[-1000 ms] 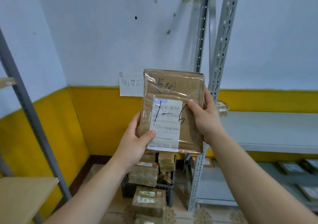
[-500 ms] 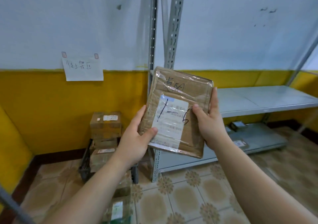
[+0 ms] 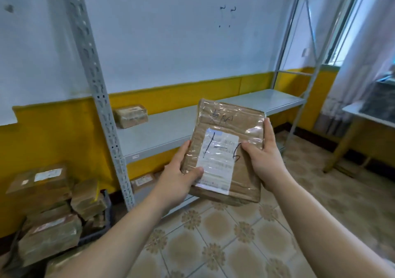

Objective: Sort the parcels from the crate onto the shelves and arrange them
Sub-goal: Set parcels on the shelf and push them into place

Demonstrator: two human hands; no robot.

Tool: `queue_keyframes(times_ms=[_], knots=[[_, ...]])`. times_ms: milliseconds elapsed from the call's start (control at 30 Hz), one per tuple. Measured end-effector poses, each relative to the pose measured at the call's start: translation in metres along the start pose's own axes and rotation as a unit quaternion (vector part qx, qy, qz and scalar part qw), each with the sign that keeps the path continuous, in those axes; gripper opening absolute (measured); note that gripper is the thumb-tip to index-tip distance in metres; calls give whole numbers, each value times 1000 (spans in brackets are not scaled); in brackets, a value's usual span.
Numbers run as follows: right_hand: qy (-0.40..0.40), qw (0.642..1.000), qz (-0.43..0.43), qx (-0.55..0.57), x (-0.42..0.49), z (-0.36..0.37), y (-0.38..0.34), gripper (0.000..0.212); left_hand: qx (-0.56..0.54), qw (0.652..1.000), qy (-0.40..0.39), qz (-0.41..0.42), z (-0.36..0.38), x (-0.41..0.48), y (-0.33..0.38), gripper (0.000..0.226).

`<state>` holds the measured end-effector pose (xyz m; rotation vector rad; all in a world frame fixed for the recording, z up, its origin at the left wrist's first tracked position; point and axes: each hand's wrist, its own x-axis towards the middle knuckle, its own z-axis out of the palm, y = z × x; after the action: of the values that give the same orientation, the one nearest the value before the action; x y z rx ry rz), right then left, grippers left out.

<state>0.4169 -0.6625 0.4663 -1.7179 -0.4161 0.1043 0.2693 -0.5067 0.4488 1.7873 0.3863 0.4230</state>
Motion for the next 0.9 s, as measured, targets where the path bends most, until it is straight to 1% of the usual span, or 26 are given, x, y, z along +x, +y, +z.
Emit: queue_keyframes(times_ms=[167, 267, 367, 500, 600, 767, 900], knots=[[35, 998, 46, 4, 45, -95, 37, 83, 4, 998, -54, -27, 101, 49, 17, 67], [48, 995, 80, 23, 65, -133, 52, 83, 3, 996, -77, -40, 141, 74, 22, 69], [43, 992, 112, 50, 86, -160, 63, 85, 8, 994, -96, -51, 172, 99, 24, 72], [51, 988, 126, 68, 121, -175, 81, 87, 26, 991, -116, -61, 195, 142, 21, 73], [56, 986, 138, 71, 158, -178, 98, 88, 18, 989, -130, -68, 208, 182, 9, 70], [73, 984, 159, 40, 228, -171, 130, 91, 10, 986, -150, -77, 226, 261, -18, 68], [76, 978, 191, 35, 278, -168, 155, 93, 12, 981, -174, -89, 240, 318, -36, 66]])
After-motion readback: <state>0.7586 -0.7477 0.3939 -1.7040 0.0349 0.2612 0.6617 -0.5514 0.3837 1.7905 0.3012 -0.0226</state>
